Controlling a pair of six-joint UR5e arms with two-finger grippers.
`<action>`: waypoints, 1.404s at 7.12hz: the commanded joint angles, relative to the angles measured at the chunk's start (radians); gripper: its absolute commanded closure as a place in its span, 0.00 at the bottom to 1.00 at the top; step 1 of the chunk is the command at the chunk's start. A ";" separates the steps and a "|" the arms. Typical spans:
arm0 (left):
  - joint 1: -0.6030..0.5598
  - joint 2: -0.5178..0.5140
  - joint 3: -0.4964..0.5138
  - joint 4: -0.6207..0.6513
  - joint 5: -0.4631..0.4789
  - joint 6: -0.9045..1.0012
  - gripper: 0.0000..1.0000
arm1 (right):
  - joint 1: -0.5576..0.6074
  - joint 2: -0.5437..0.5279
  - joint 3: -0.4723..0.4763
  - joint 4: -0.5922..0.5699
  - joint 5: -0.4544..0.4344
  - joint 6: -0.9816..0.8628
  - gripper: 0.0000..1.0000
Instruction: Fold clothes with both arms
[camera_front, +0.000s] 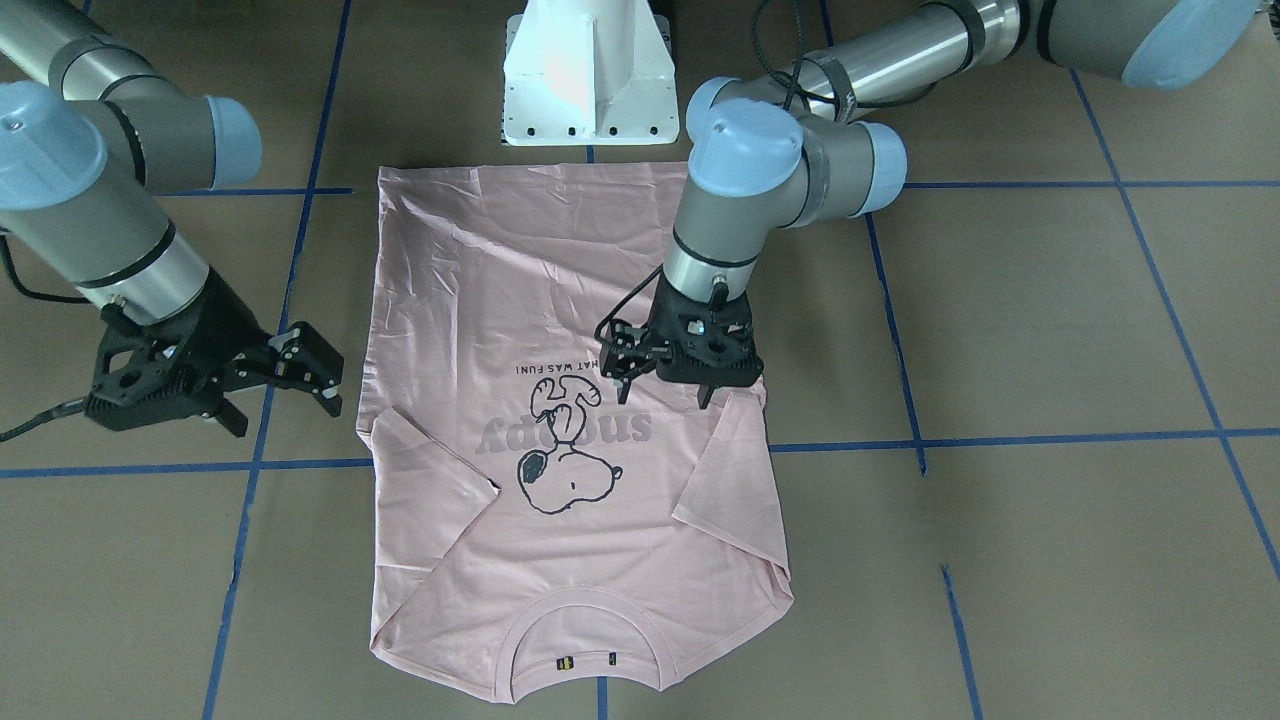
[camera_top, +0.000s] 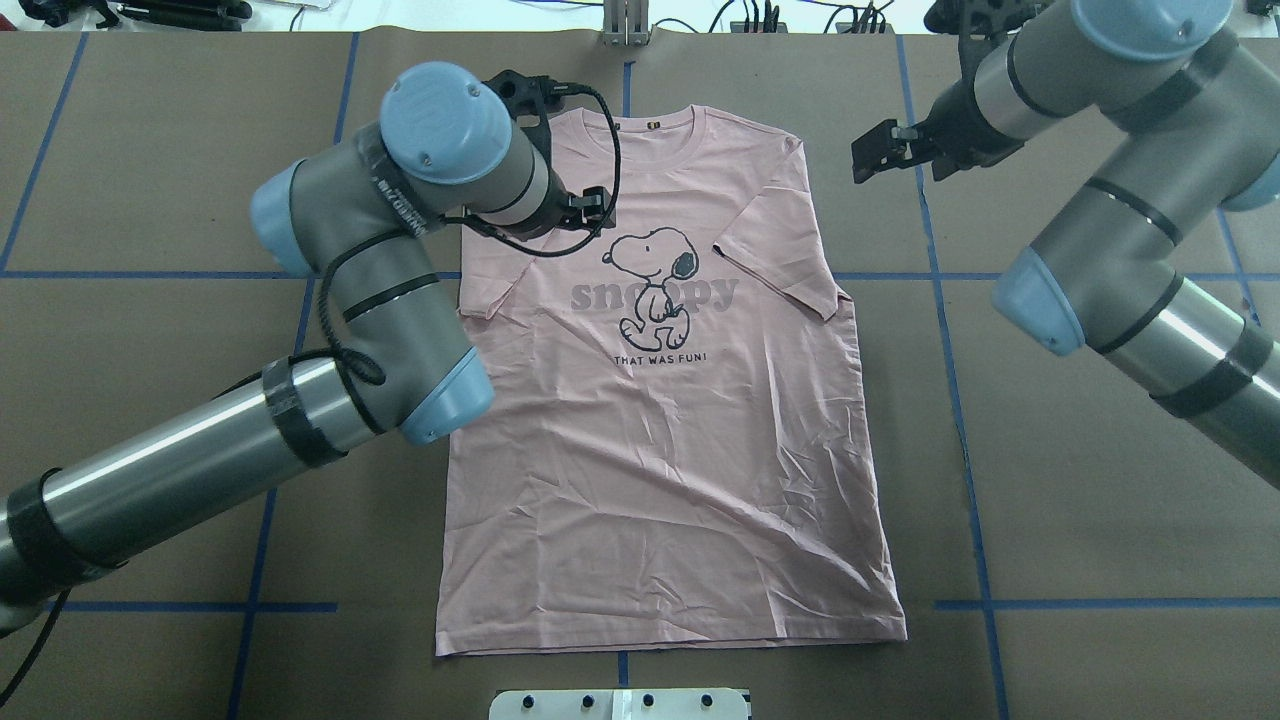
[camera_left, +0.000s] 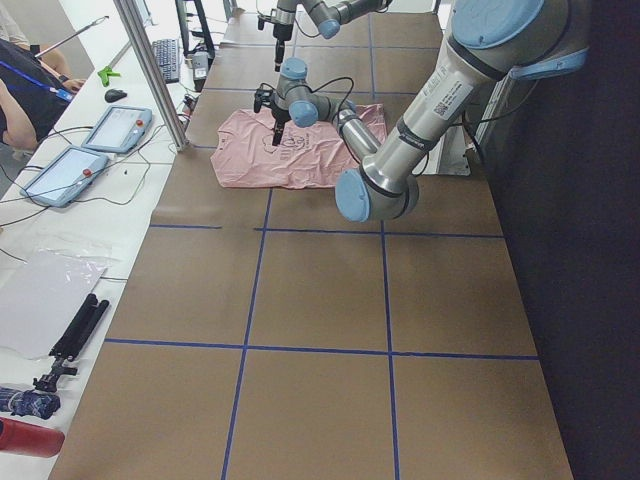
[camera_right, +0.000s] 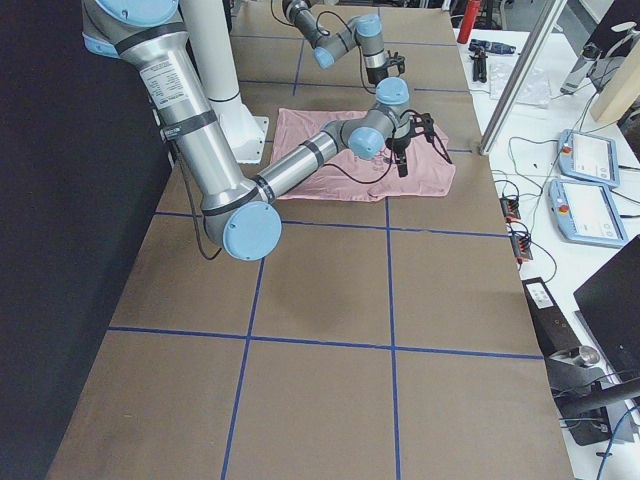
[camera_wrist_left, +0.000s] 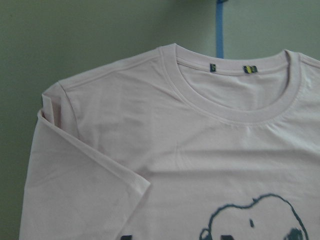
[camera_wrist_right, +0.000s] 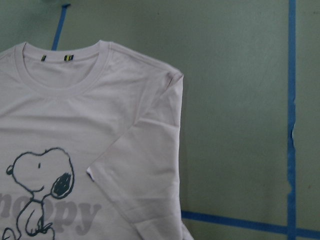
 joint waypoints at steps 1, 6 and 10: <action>0.089 0.160 -0.263 -0.004 0.005 -0.020 0.00 | -0.185 -0.171 0.234 0.000 -0.130 0.220 0.00; 0.502 0.488 -0.499 -0.040 0.336 -0.379 0.00 | -0.841 -0.531 0.466 0.103 -0.743 0.669 0.02; 0.633 0.581 -0.491 -0.038 0.403 -0.507 0.23 | -0.934 -0.692 0.451 0.347 -0.835 0.677 0.02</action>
